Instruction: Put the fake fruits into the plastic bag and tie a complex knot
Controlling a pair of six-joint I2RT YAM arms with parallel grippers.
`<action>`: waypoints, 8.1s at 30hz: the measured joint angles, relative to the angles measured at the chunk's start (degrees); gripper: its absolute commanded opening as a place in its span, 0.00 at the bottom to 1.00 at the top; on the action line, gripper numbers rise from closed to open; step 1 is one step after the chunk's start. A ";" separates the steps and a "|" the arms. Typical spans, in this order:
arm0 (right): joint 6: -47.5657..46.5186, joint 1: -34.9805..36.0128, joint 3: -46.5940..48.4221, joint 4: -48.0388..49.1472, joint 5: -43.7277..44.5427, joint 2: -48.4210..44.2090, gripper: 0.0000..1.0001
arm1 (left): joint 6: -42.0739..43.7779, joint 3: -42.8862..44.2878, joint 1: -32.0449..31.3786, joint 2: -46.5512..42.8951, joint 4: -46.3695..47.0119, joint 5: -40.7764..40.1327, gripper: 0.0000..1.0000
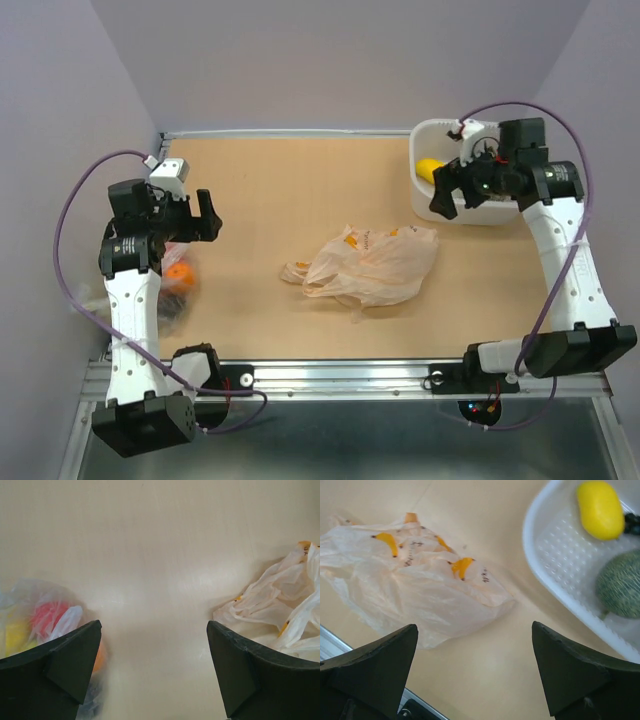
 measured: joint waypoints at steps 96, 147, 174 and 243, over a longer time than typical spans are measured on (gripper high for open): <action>-0.11 48.63 -15.17 42.07 50.16 6.84 0.01 | -6.29 10.80 -9.86 36.59 15.87 14.58 0.00; 19.52 36.63 -19.61 62.27 1.97 -0.17 0.11 | -23.39 21.81 -25.16 14.40 25.81 19.80 0.00; 6.67 39.23 -20.85 65.55 9.40 4.24 0.99 | -24.48 19.26 -31.21 15.78 29.66 27.04 0.00; 10.38 27.39 -32.72 63.84 9.25 -6.45 1.00 | 0.24 6.69 -23.80 11.39 -3.80 3.17 0.02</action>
